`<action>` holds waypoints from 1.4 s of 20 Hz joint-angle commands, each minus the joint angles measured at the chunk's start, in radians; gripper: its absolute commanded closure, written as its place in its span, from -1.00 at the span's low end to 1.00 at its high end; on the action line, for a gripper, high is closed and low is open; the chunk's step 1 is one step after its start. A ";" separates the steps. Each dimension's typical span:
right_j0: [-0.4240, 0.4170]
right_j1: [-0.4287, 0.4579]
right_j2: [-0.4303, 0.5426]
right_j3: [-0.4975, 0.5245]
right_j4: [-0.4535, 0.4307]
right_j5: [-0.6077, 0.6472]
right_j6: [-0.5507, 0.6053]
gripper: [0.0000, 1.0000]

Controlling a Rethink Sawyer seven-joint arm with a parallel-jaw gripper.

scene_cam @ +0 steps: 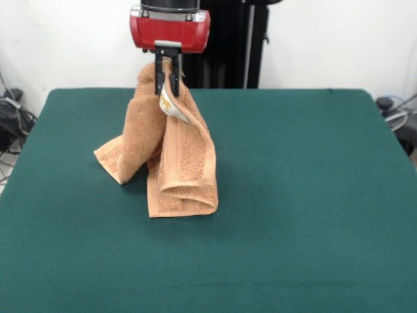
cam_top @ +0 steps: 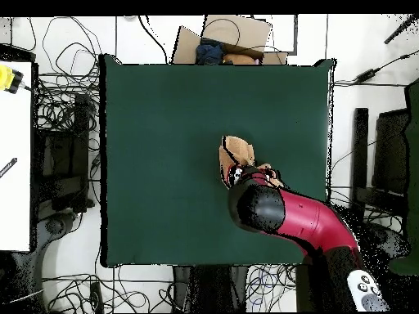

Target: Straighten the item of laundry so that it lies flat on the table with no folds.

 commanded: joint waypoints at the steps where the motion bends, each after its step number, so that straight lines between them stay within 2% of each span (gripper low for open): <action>1: -0.001 0.026 0.010 -0.015 0.011 0.105 0.106 1.00; 28: 0.022 0.054 -0.007 -0.034 0.001 0.086 0.124 1.00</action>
